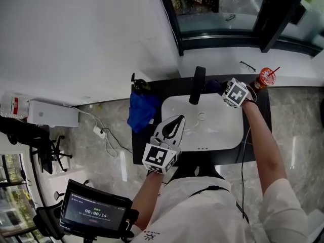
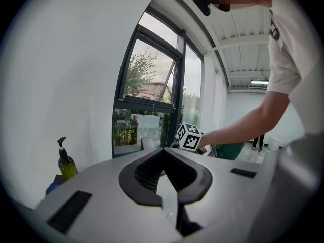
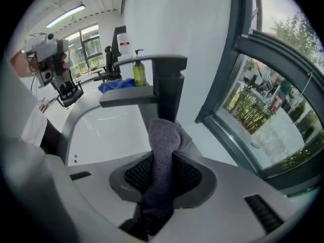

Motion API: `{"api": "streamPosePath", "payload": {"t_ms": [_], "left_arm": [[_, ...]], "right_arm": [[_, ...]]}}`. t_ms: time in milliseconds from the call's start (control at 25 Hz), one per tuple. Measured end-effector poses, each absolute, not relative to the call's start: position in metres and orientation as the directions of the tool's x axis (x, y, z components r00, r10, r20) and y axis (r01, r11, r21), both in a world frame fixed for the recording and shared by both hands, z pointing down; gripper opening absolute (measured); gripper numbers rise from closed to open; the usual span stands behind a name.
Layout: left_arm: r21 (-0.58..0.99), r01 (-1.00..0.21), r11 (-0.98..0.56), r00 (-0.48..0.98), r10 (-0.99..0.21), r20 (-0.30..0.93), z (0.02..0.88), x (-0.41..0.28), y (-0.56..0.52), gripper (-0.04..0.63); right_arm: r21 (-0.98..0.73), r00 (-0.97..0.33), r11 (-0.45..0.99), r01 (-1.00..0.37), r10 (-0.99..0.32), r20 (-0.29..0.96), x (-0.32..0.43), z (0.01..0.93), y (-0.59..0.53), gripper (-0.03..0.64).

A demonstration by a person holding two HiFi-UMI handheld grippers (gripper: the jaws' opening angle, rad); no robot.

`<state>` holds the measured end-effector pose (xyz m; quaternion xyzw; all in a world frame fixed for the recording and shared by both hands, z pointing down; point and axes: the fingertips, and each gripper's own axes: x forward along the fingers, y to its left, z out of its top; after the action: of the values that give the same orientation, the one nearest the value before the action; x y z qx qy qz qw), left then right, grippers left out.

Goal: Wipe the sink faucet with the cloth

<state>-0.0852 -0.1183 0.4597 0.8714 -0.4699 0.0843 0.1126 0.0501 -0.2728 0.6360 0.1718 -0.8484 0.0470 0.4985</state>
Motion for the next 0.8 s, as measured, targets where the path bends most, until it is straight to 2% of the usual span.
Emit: {"api": "streamPosePath", "payload": {"t_ms": [160, 400, 600, 800], "left_arm": [[0.116, -0.854, -0.508, 0.519, -0.811, 0.269, 0.462, -0.094, -0.115, 0.0], [0.11, -0.865, -0.49, 0.5, -0.82, 0.279, 0.464, -0.1, -0.111, 0.0], [0.115, -0.865, -0.488, 0.5, -0.819, 0.282, 0.466, -0.101, -0.11, 0.0], [0.119, -0.856, -0.503, 0.515, -0.813, 0.271, 0.463, -0.095, -0.111, 0.0]], "right_arm": [[0.092, -0.372, 0.953, -0.29, -0.201, 0.906, 0.04, 0.658, -0.275, 0.101], [0.105, -0.331, 0.958, -0.268, -0.194, 0.923, 0.03, 0.675, -0.285, 0.101], [0.068, -0.487, 0.951, -0.302, -0.215, 0.846, 0.02, 0.645, -0.293, 0.101], [0.045, -0.63, 0.96, -0.275, -0.215, 0.747, 0.016, 0.598, -0.289, 0.101]]}}
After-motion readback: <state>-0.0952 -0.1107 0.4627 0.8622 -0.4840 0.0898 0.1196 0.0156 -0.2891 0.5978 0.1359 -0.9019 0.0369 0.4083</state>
